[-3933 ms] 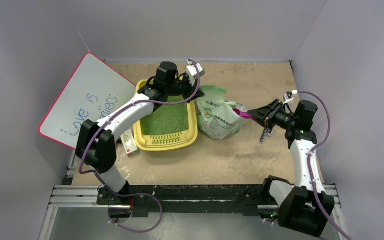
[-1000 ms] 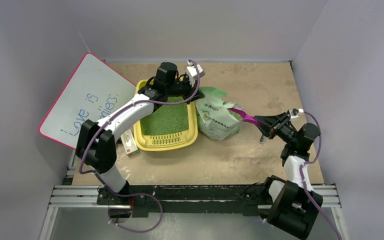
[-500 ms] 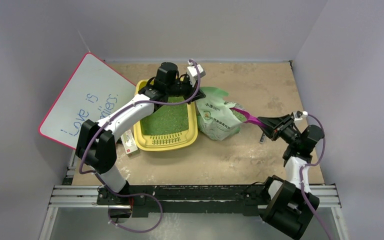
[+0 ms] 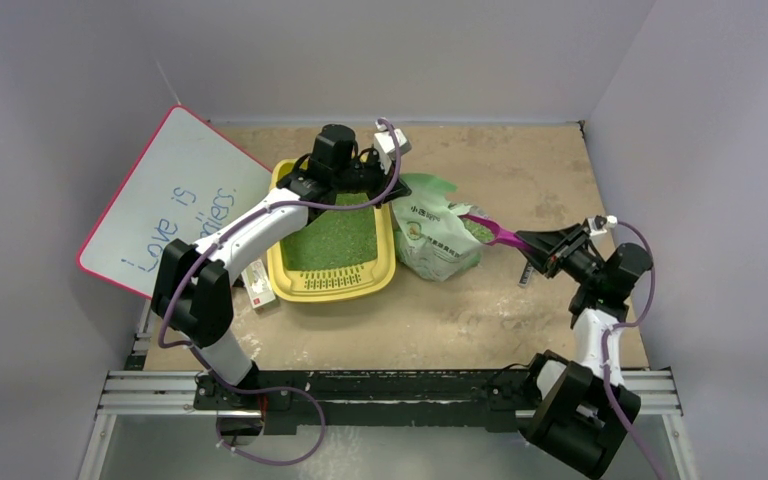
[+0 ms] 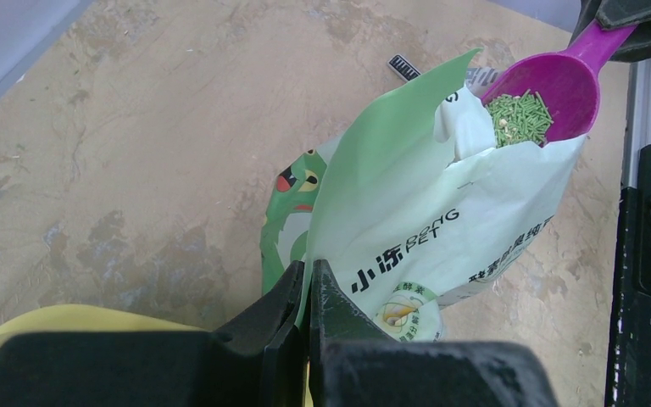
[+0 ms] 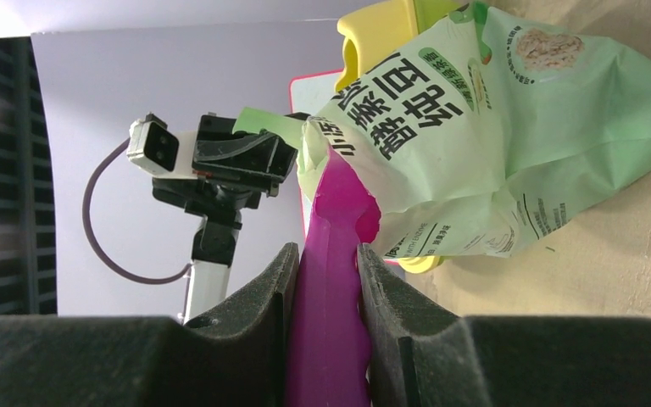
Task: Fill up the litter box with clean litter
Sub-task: 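Scoop the cat litter from the cat litter bag.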
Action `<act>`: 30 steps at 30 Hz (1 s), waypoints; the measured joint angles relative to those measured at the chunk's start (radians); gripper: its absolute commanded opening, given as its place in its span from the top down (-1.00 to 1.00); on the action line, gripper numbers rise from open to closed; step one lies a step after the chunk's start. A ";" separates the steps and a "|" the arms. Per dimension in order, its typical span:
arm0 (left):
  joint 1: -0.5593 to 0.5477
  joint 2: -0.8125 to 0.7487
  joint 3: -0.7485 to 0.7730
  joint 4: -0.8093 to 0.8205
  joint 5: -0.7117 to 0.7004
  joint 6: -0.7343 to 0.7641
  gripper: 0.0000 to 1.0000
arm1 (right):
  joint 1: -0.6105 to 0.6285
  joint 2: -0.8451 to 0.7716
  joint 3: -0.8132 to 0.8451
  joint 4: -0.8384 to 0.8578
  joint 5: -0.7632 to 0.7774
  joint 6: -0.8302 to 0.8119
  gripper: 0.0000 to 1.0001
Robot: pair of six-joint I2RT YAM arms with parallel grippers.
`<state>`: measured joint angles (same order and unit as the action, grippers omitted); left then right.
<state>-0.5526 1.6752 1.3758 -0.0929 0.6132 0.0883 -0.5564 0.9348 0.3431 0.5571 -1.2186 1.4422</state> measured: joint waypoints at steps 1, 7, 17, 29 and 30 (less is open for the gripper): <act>0.000 0.000 0.000 0.001 0.000 -0.001 1.00 | 0.000 -0.002 0.009 -0.021 -0.003 -0.014 1.00; 0.000 0.000 0.000 0.002 -0.001 -0.001 1.00 | 0.021 -0.031 0.053 -0.114 0.024 -0.089 1.00; 0.000 0.000 -0.014 0.002 -0.007 0.002 1.00 | -0.008 -0.044 0.053 -0.142 -0.001 -0.092 1.00; 0.000 0.000 -0.014 0.000 -0.015 0.011 1.00 | -0.062 -0.049 0.135 -0.336 -0.025 -0.216 1.00; 0.000 0.000 -0.014 0.000 -0.016 0.011 1.00 | -0.066 -0.052 0.146 -0.364 -0.024 -0.237 1.00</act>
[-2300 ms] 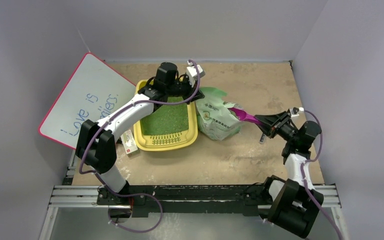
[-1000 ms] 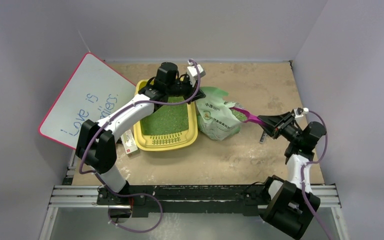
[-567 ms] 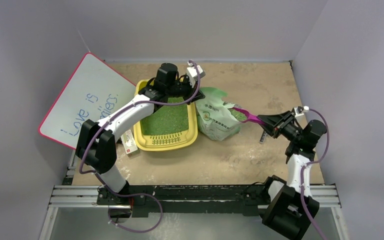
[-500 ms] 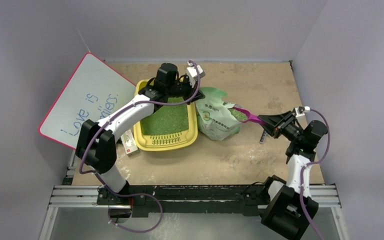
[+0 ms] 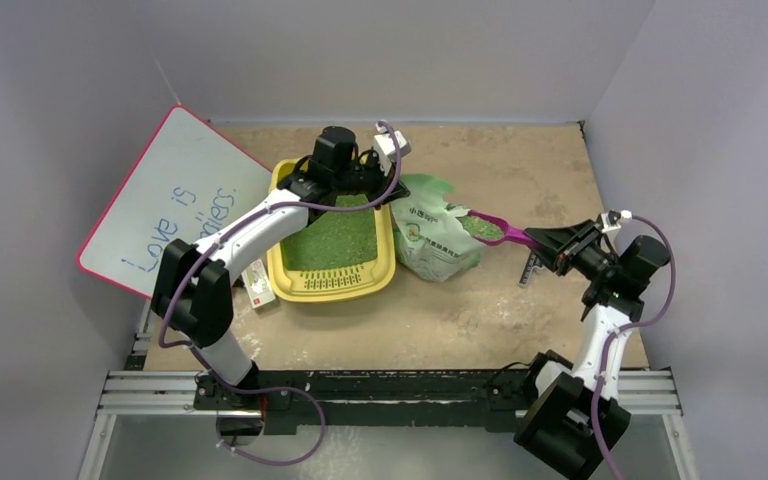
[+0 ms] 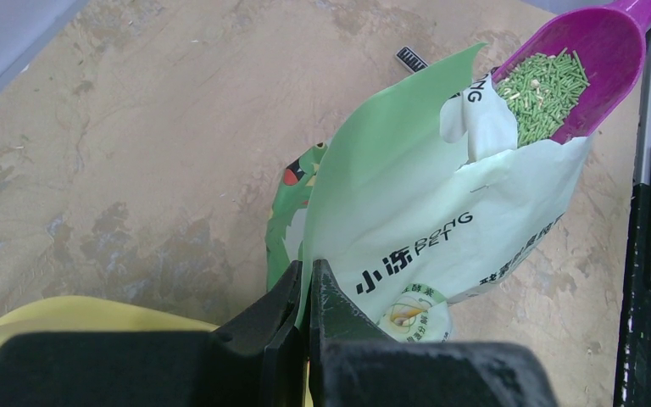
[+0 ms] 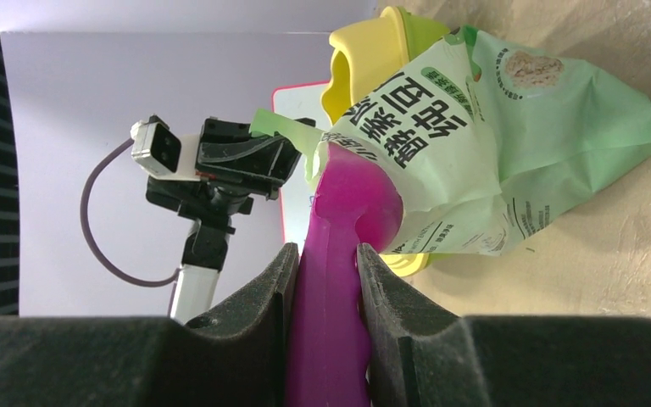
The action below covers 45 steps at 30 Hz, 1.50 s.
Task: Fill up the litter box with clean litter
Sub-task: 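Scoop the cat litter from the cat litter bag.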
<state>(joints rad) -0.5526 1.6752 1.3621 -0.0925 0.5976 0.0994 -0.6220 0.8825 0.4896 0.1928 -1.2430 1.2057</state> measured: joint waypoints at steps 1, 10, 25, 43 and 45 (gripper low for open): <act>0.000 0.000 0.000 0.000 -0.001 0.000 1.00 | -0.003 -0.003 0.009 -0.027 0.002 -0.018 1.00; -0.002 0.000 0.000 0.000 -0.024 -0.001 1.00 | -0.016 -0.014 0.094 -0.267 0.042 -0.165 1.00; -0.007 0.000 -0.002 -0.003 -0.084 -0.009 1.00 | -0.019 -0.013 0.150 -0.323 0.052 -0.211 1.00; -0.006 0.001 -0.042 0.018 -0.136 -0.009 1.00 | -0.020 -0.014 0.125 -0.199 0.043 -0.099 1.00; -0.006 0.001 -0.042 0.019 -0.137 -0.010 1.00 | -0.020 -0.014 0.125 -0.199 0.043 -0.099 1.00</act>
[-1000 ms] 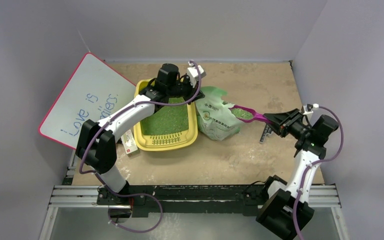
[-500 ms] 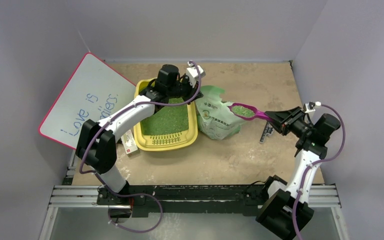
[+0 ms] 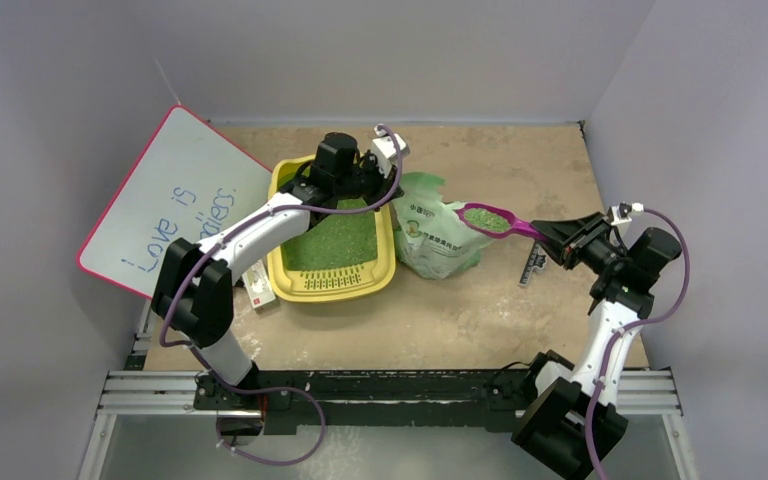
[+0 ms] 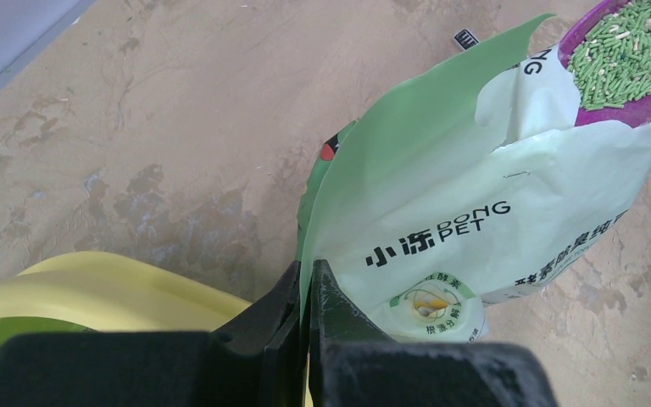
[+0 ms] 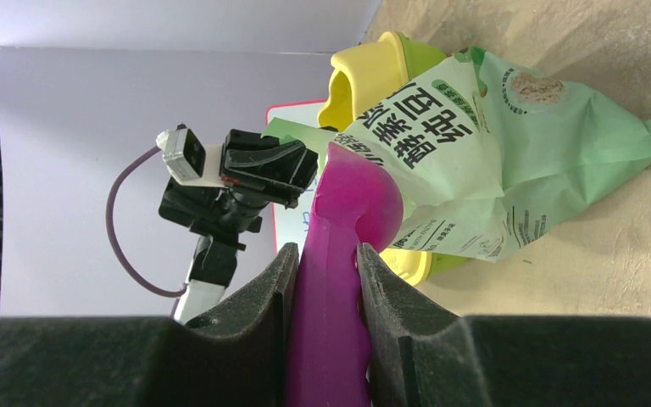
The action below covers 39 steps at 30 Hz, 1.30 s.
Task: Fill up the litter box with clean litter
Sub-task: 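Scoop the cat litter from the cat litter bag.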
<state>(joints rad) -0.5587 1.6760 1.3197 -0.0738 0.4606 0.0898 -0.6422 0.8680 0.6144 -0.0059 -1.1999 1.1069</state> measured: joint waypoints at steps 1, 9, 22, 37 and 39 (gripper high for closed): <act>0.000 0.000 0.000 0.001 0.000 0.000 1.00 | 0.000 0.000 0.000 -0.001 0.000 0.000 1.00; 0.000 0.000 0.000 0.000 0.011 0.002 1.00 | 0.000 -0.001 0.009 -0.061 0.004 -0.034 1.00; 0.000 0.000 0.000 0.002 0.025 0.004 1.00 | 0.000 0.010 0.089 -0.121 0.003 -0.066 1.00; 0.000 0.000 0.003 -0.003 0.014 0.003 1.00 | 0.014 0.029 0.089 -0.092 -0.008 -0.026 1.00; 0.000 0.000 0.003 -0.003 0.014 0.001 1.00 | 0.020 0.032 0.094 -0.092 -0.008 -0.026 1.00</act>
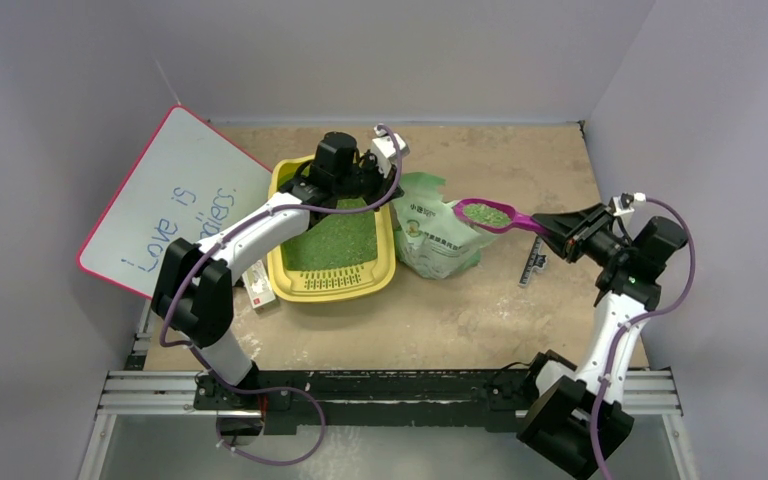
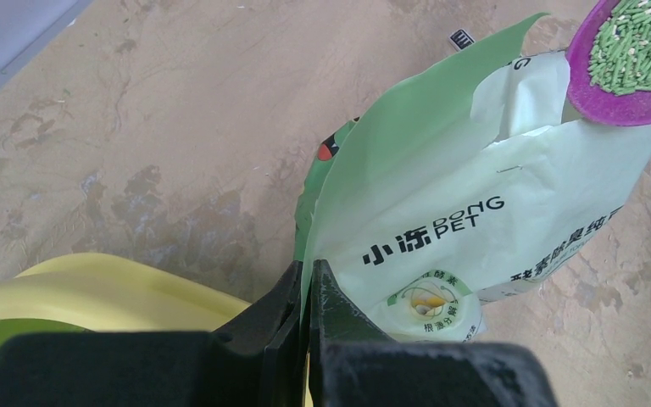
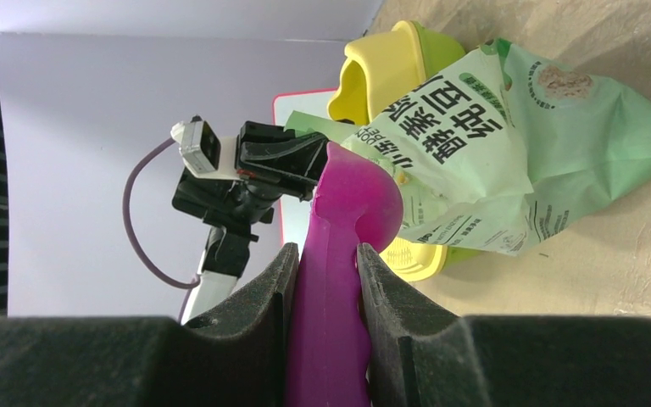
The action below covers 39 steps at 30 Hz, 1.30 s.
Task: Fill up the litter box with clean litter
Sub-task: 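Scoop the cat litter from the cat litter bag, then pour the cat litter into the litter box.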
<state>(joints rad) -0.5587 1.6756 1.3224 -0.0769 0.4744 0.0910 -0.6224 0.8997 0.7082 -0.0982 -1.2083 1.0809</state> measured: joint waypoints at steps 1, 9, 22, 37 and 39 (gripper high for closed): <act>0.000 0.000 0.000 0.000 0.000 -0.001 1.00 | 0.002 0.002 0.004 0.000 -0.003 0.000 1.00; 0.000 0.000 0.000 0.000 0.000 -0.002 1.00 | 0.029 0.003 0.040 0.027 -0.014 0.010 1.00; 0.000 0.000 0.000 0.006 0.002 -0.021 1.00 | 0.121 0.003 0.043 0.134 -0.013 0.076 1.00; 0.000 0.000 0.000 0.013 0.012 -0.054 1.00 | 0.312 -0.056 0.003 0.246 0.074 0.178 1.00; 0.000 0.000 0.000 0.016 0.012 -0.056 1.00 | 0.347 -0.056 0.003 0.248 0.098 0.180 1.00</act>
<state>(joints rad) -0.5583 1.6756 1.3228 -0.0608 0.4866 0.0345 -0.2752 0.8436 0.7113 0.1501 -1.1099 1.2610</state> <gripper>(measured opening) 0.007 0.302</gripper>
